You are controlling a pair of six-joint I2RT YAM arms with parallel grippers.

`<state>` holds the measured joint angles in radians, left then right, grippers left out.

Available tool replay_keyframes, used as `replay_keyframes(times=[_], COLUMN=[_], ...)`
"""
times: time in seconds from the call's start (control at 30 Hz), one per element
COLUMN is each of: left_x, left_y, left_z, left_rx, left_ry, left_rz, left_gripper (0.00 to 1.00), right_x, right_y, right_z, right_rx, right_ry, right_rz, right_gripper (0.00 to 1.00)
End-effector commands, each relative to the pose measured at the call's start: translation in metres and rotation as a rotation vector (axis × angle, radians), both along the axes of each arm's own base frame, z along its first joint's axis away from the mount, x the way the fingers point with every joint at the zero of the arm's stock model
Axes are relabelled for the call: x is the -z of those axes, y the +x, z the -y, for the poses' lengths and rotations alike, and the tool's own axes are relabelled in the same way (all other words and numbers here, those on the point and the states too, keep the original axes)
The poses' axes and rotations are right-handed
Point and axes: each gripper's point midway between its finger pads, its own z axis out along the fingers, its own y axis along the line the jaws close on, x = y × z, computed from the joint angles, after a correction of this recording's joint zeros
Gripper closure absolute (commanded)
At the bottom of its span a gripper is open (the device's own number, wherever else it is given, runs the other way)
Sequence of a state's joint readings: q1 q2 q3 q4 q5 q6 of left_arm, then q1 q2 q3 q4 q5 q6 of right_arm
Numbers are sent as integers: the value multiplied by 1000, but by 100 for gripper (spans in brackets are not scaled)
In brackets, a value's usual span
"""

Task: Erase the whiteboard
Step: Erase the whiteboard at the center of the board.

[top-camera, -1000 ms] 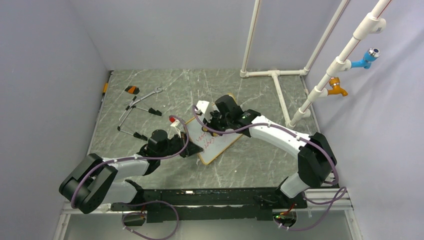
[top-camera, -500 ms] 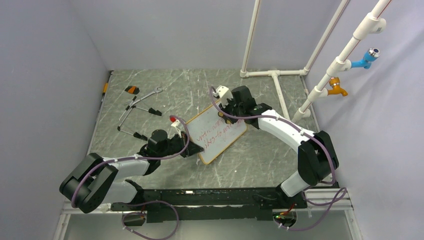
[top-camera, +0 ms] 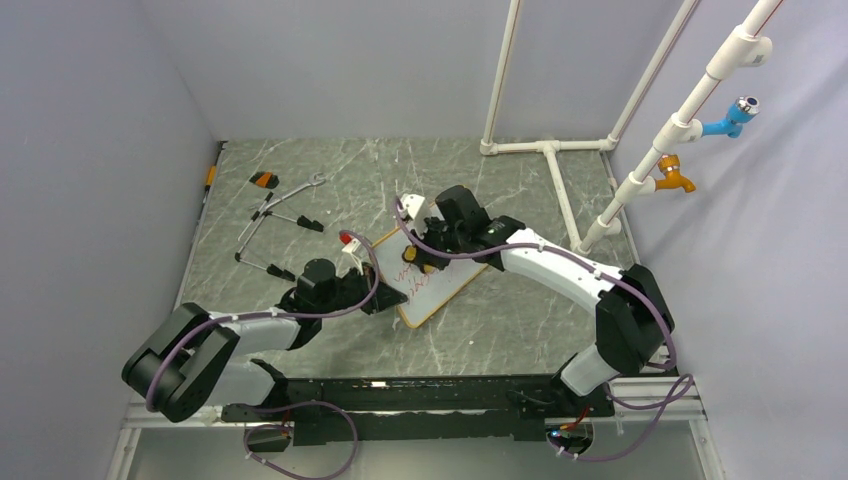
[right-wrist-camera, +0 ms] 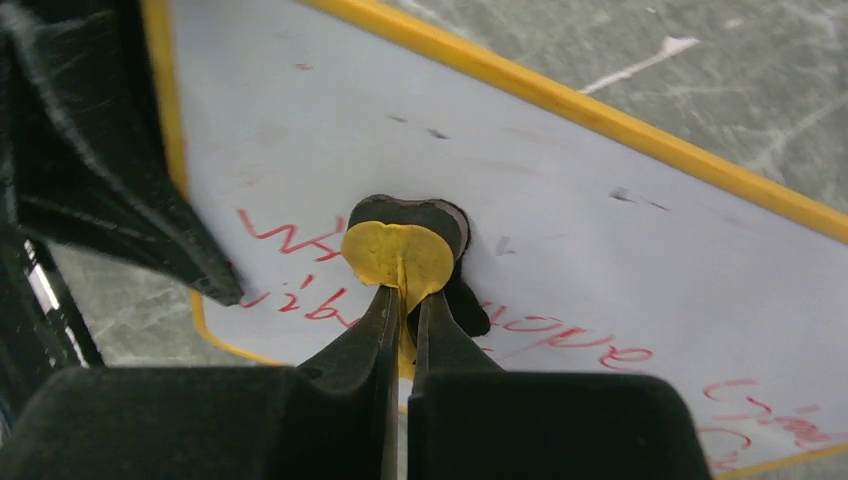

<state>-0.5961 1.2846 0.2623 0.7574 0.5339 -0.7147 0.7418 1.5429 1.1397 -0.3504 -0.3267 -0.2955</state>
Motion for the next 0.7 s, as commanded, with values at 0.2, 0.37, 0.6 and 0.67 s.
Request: replay_keyframes(times=[0.2,0.37,0.6,0.67], left_x=[-56,-56,-54,-54], left_y=[-22,-23,-24,-24], left_z=[29,28,31,33], left_rx=[246,246,253,256], left_ry=[-152,-156,-166,-169], left_rz=[226,227,216,213], left_gripper=[100,100,100,100], right_x=[-8,0,-22,-26], right_y=[111,112,35,13], right_z=[83,87,5,-15], right_rx=[522,500,81,-16], right_ry=[11,-13,120,124], right_rz=[143,123,23,17], right_gripper=[100,100,100,100])
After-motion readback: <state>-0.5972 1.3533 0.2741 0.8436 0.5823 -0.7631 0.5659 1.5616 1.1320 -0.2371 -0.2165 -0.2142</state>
